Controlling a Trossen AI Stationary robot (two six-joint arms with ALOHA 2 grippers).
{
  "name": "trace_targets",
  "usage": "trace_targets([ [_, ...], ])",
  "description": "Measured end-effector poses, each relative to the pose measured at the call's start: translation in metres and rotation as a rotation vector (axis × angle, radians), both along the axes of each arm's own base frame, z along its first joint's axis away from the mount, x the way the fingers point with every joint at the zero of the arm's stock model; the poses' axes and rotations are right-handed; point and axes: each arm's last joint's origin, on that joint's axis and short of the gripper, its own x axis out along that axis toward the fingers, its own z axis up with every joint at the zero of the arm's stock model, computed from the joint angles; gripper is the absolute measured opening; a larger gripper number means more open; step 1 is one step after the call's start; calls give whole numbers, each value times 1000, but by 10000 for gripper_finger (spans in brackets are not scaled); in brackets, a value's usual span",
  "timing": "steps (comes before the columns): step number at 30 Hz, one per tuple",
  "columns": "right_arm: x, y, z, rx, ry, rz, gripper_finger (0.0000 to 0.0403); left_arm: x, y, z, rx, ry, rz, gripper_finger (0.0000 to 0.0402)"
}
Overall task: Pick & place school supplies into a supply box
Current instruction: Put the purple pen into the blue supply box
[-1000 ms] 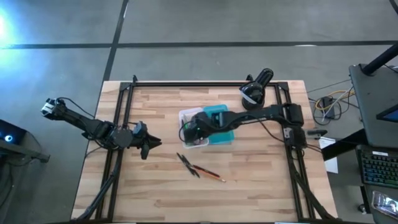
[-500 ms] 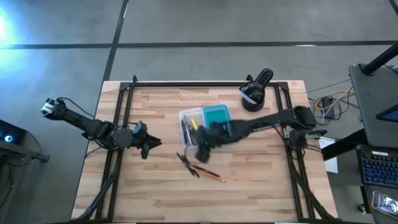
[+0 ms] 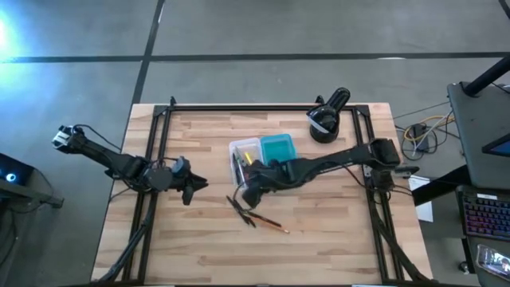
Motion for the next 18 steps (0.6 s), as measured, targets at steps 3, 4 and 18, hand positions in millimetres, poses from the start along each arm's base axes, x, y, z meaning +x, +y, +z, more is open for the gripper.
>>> trace_targets([
  [3,13,-8,-10,72,-47,73,122,2,-1,-1,-22,1,13,80],
  [4,16,-10,-12,78,-59,84,119,2,-1,-1,-25,3,15,80],
  [18,28,-30,-53,76,31,64,78,6,-2,-6,-20,39,22,80],
])
